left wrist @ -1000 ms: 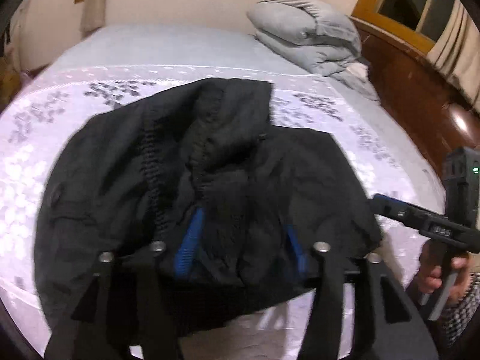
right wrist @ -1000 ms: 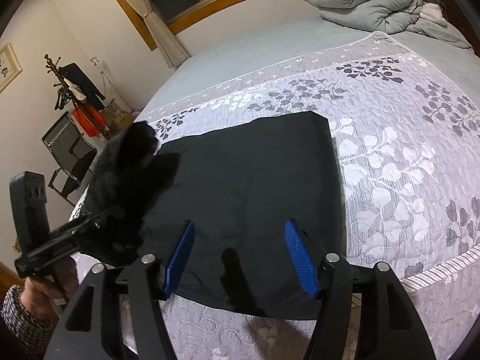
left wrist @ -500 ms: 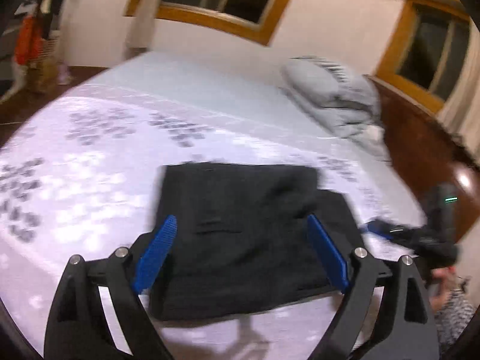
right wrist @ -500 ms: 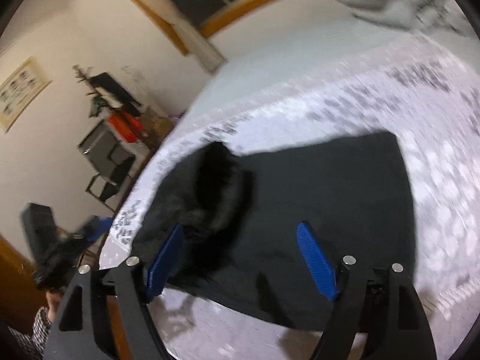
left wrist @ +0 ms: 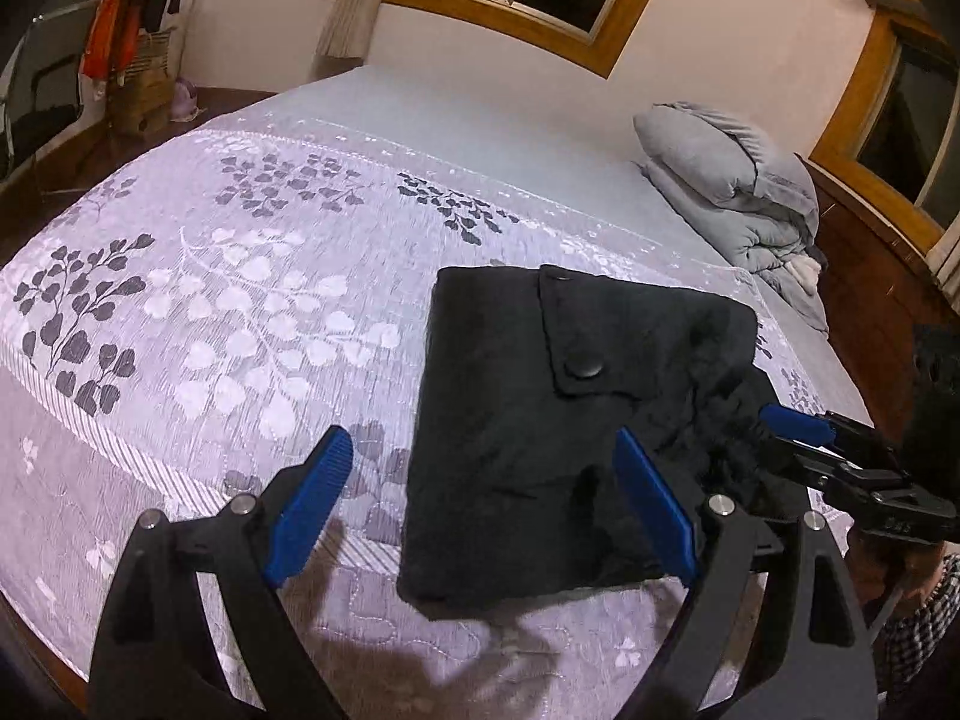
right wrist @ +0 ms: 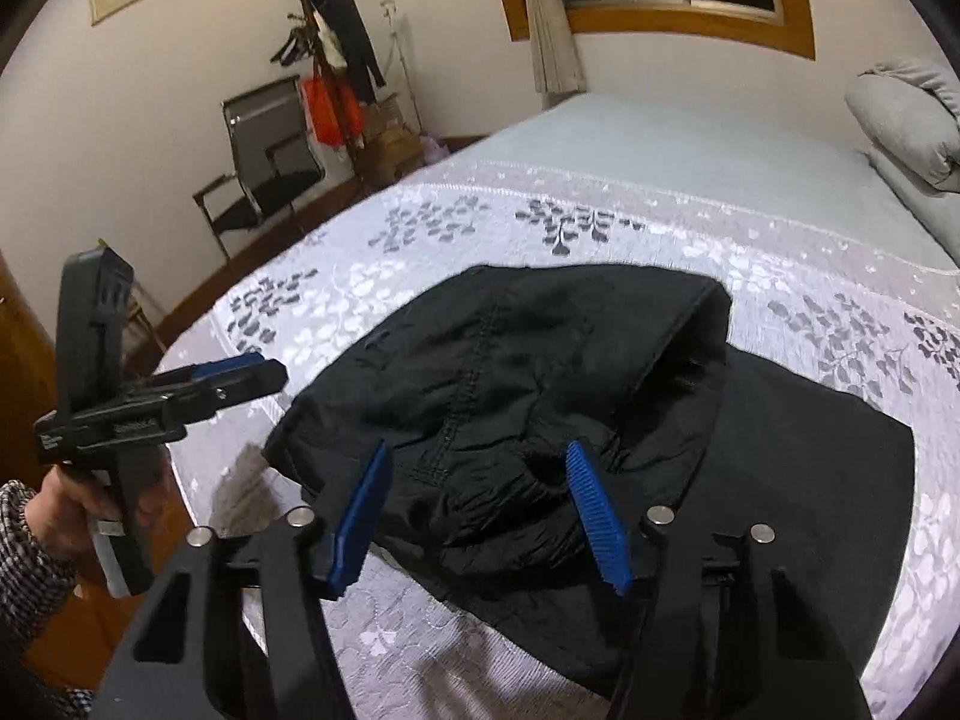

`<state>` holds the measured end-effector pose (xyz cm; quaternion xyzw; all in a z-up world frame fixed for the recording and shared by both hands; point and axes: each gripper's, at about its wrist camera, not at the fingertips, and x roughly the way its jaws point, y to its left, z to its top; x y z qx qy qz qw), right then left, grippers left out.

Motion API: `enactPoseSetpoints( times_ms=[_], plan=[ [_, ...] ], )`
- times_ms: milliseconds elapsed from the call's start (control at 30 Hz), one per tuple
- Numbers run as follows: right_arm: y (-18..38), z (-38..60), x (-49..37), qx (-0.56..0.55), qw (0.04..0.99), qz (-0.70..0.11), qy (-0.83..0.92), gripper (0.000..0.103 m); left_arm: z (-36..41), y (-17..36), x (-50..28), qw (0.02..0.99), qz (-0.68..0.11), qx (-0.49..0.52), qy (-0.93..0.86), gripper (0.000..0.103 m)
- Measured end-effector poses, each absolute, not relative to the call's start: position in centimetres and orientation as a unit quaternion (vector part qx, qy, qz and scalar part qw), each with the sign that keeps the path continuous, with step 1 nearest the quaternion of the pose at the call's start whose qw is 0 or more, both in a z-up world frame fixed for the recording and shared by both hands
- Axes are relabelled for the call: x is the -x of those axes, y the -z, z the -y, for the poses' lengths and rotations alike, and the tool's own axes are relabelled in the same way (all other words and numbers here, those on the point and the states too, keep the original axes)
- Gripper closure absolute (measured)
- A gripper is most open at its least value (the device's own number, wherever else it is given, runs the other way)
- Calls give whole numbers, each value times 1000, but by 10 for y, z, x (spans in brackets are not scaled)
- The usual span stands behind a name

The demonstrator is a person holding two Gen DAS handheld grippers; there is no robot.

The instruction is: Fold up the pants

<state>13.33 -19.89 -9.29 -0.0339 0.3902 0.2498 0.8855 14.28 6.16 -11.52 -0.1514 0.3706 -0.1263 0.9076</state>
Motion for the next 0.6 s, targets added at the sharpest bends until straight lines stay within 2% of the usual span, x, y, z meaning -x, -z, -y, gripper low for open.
enactPoseSetpoints(
  times_ms=[133,267,533,567,600],
  plan=[
    [98,202,-133,58,883,-397,-244,79,-68,121,-147,903,-376,167,121,14],
    [94,211,-126,67,882,-390,-256,91,-70,126,-151,898,-386,174,120,14],
    [105,243,-118,37,882,-416,-220,96,-60,129,-155,895,-392,169,133,13],
    [109,247,-119,25,879,-424,-217,94,-58,130,-156,893,-394,168,137,13],
    [110,250,-119,14,879,-427,-213,85,-55,131,-158,892,-397,165,140,13]
  ],
)
